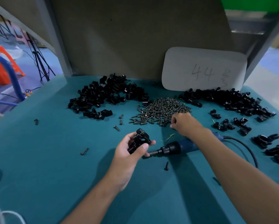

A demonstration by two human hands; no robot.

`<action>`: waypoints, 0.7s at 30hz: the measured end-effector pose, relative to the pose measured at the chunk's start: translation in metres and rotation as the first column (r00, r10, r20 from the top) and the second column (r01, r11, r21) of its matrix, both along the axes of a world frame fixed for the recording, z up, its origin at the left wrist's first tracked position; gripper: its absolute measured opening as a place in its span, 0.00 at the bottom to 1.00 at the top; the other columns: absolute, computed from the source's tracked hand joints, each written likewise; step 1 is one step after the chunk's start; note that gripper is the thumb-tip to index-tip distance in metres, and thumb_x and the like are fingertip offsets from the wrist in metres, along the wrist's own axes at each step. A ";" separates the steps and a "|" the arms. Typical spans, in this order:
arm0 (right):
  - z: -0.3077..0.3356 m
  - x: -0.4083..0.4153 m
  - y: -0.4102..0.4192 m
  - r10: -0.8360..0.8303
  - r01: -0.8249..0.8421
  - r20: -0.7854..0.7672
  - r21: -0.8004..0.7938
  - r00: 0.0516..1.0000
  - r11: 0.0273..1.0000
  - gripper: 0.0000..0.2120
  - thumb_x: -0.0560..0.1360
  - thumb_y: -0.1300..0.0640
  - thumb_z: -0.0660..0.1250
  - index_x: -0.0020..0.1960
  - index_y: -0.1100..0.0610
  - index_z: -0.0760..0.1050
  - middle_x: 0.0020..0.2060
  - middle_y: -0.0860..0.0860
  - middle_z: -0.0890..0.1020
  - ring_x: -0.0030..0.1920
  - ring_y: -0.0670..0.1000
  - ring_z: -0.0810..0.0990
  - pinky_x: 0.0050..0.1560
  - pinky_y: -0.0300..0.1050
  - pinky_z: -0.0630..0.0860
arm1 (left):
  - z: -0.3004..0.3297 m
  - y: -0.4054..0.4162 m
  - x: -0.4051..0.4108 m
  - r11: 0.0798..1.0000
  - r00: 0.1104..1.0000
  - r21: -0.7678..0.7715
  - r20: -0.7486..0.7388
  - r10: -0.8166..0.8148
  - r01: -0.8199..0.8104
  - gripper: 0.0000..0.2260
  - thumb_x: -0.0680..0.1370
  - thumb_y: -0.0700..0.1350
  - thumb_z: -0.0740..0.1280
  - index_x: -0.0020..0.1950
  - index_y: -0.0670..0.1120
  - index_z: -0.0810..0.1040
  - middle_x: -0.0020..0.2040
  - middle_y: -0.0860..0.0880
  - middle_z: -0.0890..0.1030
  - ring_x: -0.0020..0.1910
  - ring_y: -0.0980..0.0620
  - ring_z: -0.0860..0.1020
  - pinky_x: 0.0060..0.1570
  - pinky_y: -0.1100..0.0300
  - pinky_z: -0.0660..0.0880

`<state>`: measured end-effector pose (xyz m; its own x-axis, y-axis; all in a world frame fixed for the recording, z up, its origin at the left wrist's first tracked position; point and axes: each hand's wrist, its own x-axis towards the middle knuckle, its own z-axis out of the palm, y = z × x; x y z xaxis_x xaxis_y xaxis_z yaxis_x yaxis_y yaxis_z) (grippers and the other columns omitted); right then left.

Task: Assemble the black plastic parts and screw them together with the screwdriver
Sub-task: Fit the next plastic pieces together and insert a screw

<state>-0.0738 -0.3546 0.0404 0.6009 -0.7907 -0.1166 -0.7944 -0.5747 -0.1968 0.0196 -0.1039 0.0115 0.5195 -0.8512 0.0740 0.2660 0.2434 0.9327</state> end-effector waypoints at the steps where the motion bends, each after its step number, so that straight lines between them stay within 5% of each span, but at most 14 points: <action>1: 0.002 0.000 0.002 0.000 0.000 -0.004 -0.023 1.000 1.000 0.03 0.81 0.52 0.66 0.51 0.51 0.75 0.51 0.55 0.77 0.43 0.54 0.78 0.44 0.49 0.76 | 0.001 0.000 0.001 1.000 1.000 -0.010 -0.008 0.002 -0.002 0.20 0.75 0.41 0.70 0.65 0.38 0.72 0.55 0.48 0.86 0.58 0.40 0.82 0.49 0.56 0.77; 7: 0.018 -0.022 0.018 -0.014 0.046 0.228 -0.134 0.973 0.990 0.07 0.83 0.58 0.63 0.60 0.53 0.74 0.47 0.56 0.81 0.45 0.58 0.81 0.46 0.53 0.82 | 0.006 0.000 0.001 0.998 0.997 -0.060 -0.083 0.010 -0.015 0.19 0.75 0.38 0.71 0.63 0.35 0.72 0.55 0.45 0.84 0.60 0.42 0.82 0.45 0.60 0.79; 10: 0.029 -0.040 0.038 0.049 -0.004 0.423 -0.106 0.905 0.994 0.05 0.81 0.58 0.68 0.52 0.49 0.79 0.46 0.46 0.82 0.46 0.45 0.81 0.42 0.28 0.74 | 0.006 0.000 0.000 0.999 0.995 -0.045 -0.100 0.007 -0.011 0.18 0.74 0.39 0.71 0.62 0.35 0.73 0.54 0.44 0.84 0.59 0.41 0.83 0.45 0.60 0.79; 12: 0.032 -0.052 0.064 0.152 -0.110 0.543 -0.108 0.826 0.988 0.08 0.79 0.58 0.70 0.47 0.45 0.81 0.44 0.39 0.81 0.46 0.39 0.79 0.42 0.25 0.71 | 0.006 -0.001 -0.002 1.000 0.994 -0.029 -0.111 0.005 -0.008 0.19 0.74 0.39 0.70 0.63 0.36 0.73 0.54 0.43 0.84 0.58 0.42 0.83 0.46 0.59 0.79; 15: 0.025 -0.062 0.105 0.311 -0.257 0.679 -0.183 0.665 0.949 0.08 0.77 0.60 0.73 0.47 0.46 0.83 0.46 0.37 0.82 0.49 0.41 0.81 0.48 0.29 0.73 | 0.007 -0.001 -0.003 1.000 0.996 0.013 -0.088 -0.003 0.004 0.20 0.74 0.37 0.74 0.64 0.36 0.74 0.54 0.44 0.84 0.53 0.48 0.82 0.47 0.59 0.77; 21: 0.002 -0.059 0.138 0.401 -0.244 0.783 -0.320 0.476 0.915 0.04 0.75 0.62 0.75 0.50 0.57 0.84 0.45 0.45 0.85 0.46 0.43 0.83 0.46 0.38 0.80 | 0.004 -0.002 -0.003 0.998 0.995 0.042 -0.093 -0.035 0.039 0.21 0.73 0.37 0.75 0.63 0.36 0.75 0.52 0.45 0.82 0.42 0.55 0.77 0.48 0.59 0.75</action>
<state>-0.1332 -0.2169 0.0421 0.5773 -0.4788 0.6614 -0.0721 -0.8368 -0.5428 0.0161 -0.1056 0.0152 0.4904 -0.8714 -0.0104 0.3598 0.1915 0.9132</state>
